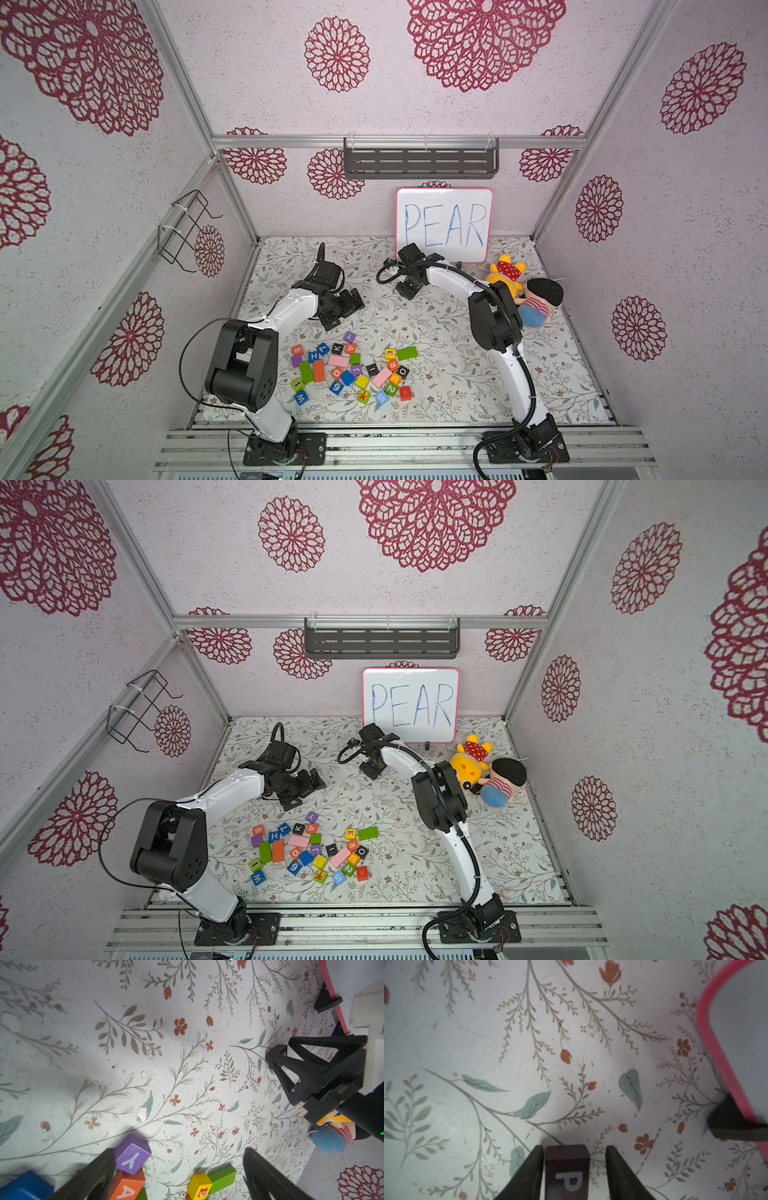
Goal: Spell the uppercase word “pear” with letter blocks
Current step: Place the letter block at the center of the board.
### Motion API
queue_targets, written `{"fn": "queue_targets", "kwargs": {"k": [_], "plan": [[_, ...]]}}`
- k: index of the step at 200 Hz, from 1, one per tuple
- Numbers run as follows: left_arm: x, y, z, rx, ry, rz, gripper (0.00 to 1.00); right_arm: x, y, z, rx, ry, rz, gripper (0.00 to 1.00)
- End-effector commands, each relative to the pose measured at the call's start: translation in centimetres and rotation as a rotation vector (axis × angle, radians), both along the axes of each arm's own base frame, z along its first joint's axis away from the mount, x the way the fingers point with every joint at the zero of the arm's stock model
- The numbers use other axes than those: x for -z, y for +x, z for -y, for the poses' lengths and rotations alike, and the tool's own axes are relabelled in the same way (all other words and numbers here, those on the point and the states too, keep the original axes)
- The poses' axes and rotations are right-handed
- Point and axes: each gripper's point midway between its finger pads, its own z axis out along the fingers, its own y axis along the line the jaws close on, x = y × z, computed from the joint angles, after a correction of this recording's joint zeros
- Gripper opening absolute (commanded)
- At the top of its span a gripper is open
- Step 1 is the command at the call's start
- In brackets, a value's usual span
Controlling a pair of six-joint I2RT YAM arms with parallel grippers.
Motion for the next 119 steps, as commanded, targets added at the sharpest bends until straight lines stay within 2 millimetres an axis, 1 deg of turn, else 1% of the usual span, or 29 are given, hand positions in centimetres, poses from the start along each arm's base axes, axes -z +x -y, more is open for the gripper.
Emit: {"fn": "queue_targets", "kwargs": {"k": [1, 27, 54, 83, 119], "plan": [[-1.2, 0.4, 0.7, 0.008, -0.033, 0.043, 0.98, -1.0, 0.2, 0.7, 0.014, -0.024, 0.008, 0.57], [-1.1, 0.4, 0.5, 0.011, -0.026, 0.045, 0.98, -1.2, -0.6, 1.3, 0.021, -0.036, 0.003, 0.63], [-1.1, 0.4, 0.6, 0.014, -0.029, 0.045, 0.98, -1.2, -1.2, 2.4, 0.039, -0.064, 0.012, 0.66], [-0.9, 0.2, 0.6, 0.013, -0.030, 0.041, 0.98, -1.6, -1.0, 3.3, 0.069, -0.070, 0.023, 0.66], [-1.0, 0.0, 0.5, 0.006, -0.033, 0.045, 0.98, -2.2, 0.1, 4.1, 0.129, -0.056, 0.050, 0.66]]}}
